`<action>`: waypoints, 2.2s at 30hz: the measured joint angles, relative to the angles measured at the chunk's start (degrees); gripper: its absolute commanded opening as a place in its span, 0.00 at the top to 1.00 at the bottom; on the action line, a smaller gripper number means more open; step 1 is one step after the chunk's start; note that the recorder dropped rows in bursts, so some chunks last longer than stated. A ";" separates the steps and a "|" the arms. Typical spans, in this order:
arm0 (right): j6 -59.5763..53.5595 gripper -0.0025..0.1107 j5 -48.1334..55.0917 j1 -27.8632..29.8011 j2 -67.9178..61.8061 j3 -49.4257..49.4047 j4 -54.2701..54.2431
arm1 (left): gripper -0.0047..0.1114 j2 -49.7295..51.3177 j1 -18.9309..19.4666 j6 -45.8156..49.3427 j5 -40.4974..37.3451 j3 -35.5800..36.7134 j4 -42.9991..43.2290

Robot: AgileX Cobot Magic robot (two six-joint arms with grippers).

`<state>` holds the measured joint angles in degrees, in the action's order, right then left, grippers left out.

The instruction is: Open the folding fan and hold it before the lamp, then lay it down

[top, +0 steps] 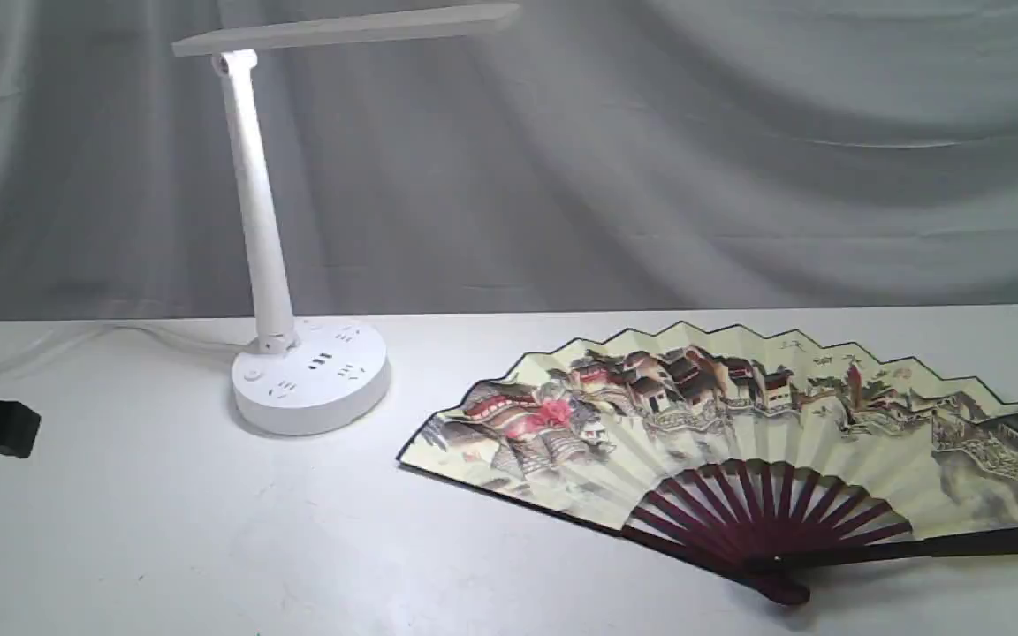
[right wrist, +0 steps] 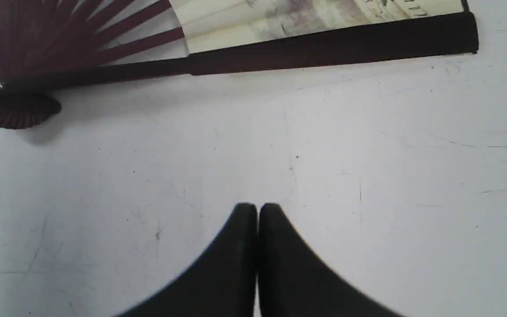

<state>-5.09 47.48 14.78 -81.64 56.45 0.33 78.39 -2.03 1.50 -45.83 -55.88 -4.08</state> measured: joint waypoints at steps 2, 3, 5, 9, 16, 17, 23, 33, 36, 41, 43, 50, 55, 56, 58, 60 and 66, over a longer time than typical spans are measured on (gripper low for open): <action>0.52 0.98 0.37 -0.63 1.51 0.00 0.68 | 0.96 -0.04 0.00 0.00 0.00 0.00 0.00; 0.62 0.98 0.36 -1.18 2.03 0.00 1.06 | 0.96 -0.13 0.00 0.00 -0.11 0.00 0.00; 0.75 0.98 0.50 -2.73 4.35 0.00 1.75 | 0.96 -0.65 0.00 0.00 -0.21 0.00 -0.14; 0.75 0.98 1.15 -4.65 9.51 0.00 2.10 | 0.96 -4.39 0.00 0.00 -0.21 0.00 -0.14; 0.62 0.98 1.05 -5.44 20.40 -1.08 2.54 | 0.96 -14.73 0.00 0.12 -0.34 0.00 -0.14; 0.62 0.98 1.05 -5.44 22.01 -1.46 2.54 | 0.96 -16.18 0.00 0.12 -0.34 0.00 -0.14; 0.62 0.98 0.84 -5.44 30.57 -3.27 2.11 | 0.96 -27.50 0.00 0.12 -0.47 0.00 -0.25; 0.95 0.98 3.42 -5.44 41.81 -3.37 0.62 | 0.96 -45.90 0.00 0.12 -2.51 0.00 -0.25; 0.95 0.98 5.20 -5.44 45.92 -3.37 -0.33 | 0.96 -50.40 0.00 0.12 -3.67 0.00 -0.25; 1.18 0.98 9.24 -5.44 54.56 -3.37 -0.33 | 0.96 -57.04 0.00 0.12 -7.73 0.00 -0.25; 1.18 0.98 10.77 -5.44 58.13 -3.37 -0.33 | 0.96 -59.41 0.00 0.12 -9.46 0.00 -0.25; 1.18 0.98 14.34 -5.44 71.55 -3.37 -0.33 | 0.96 -70.04 0.00 0.12 -10.30 4.24 -0.25; 1.18 0.98 16.62 -5.44 79.37 -3.37 -0.33 | 0.96 -77.56 0.00 0.12 -10.91 7.59 -0.25; 1.18 0.98 17.02 -5.44 80.61 -3.37 -0.33 | 0.96 -78.14 0.00 0.12 -11.65 7.74 -0.25; 1.18 0.98 18.60 -5.44 81.44 -3.37 -0.64 | 0.96 -78.15 0.00 0.12 -12.62 8.21 -0.74; 1.33 0.98 20.45 -5.44 81.59 -3.94 -0.33 | 0.96 -78.25 0.00 0.12 -12.43 8.90 -1.03; 1.41 0.98 15.92 -5.44 81.59 -9.93 -0.33 | 0.96 -78.28 0.00 0.12 -6.98 12.48 -1.16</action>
<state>-3.68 63.40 9.34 -0.05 46.52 0.00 0.11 -2.03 1.62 -52.81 -43.40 -5.24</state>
